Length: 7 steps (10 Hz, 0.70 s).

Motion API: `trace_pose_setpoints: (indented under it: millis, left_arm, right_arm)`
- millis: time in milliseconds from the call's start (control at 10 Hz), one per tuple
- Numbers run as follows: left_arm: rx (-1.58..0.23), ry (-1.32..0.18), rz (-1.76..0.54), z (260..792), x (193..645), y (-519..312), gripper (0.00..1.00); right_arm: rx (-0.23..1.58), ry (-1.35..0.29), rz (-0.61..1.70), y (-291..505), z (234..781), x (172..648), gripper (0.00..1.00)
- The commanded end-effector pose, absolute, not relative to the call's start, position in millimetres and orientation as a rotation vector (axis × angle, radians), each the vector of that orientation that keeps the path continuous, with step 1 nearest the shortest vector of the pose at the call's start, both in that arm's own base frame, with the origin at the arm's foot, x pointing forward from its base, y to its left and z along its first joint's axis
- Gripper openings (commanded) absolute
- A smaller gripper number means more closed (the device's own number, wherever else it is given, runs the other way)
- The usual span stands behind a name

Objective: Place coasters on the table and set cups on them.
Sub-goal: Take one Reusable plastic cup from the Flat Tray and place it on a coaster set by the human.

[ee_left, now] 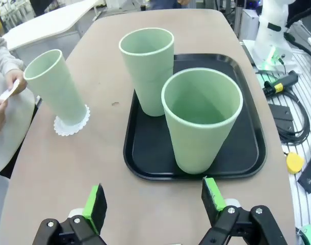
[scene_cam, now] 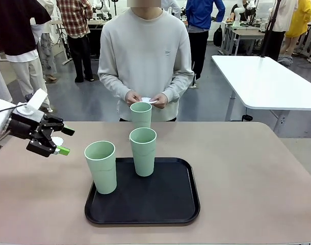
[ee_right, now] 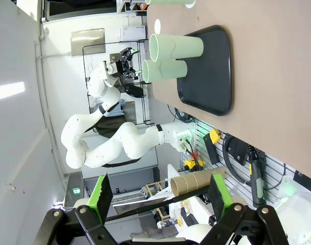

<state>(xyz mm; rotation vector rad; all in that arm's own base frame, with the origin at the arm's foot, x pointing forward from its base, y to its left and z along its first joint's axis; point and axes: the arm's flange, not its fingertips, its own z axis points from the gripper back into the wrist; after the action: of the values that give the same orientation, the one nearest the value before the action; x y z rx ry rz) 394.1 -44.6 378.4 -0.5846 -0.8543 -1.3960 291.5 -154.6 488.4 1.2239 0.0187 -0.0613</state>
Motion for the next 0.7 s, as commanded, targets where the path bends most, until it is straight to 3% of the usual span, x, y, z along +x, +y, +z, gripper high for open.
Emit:
trace_pose_setpoints:
  millis: [0, 400, 600]
  left_arm:
    - [-0.585, -0.847, -1.372, 388, 393, -47, 0.98]
    - [-0.572, -0.833, -1.397, 381, 394, -45, 0.98]
    - [-0.661, -1.046, -1.485, 367, 399, -45, 0.98]
  right_arm:
    - [1.239, 0.02, -0.056, -155, 489, 292, 1.0]
    - [1.239, 0.02, -0.056, -155, 489, 292, 1.0]
    - [1.239, 0.02, -0.056, -155, 489, 292, 1.0]
